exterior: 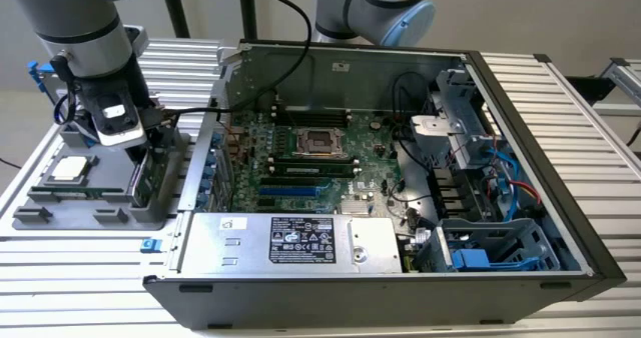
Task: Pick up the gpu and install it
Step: 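Pick up the gpu and move the gpu toward the slot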
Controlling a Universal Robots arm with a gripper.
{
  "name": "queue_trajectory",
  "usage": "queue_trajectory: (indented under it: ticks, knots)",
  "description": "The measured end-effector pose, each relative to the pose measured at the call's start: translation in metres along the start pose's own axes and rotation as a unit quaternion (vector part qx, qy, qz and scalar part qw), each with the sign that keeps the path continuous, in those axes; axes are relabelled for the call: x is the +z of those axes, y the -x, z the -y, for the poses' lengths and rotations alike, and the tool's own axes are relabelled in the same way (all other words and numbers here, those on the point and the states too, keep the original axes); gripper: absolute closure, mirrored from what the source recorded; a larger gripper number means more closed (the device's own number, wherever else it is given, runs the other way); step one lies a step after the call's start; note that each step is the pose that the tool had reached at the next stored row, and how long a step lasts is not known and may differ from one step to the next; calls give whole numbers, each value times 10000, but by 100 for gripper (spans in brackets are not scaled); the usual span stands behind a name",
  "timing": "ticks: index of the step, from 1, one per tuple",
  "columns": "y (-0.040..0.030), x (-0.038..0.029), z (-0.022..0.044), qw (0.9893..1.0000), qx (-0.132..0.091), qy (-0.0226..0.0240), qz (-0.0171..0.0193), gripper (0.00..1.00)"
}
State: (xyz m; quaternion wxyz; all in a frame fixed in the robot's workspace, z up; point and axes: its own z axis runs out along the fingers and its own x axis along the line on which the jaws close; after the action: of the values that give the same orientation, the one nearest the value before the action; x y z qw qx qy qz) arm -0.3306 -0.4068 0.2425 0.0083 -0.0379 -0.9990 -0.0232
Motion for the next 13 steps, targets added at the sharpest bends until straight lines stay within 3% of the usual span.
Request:
queue_trajectory:
  ticks: [13]
  knots:
    - [-22,34,24,10000,-25,0,-1,0]
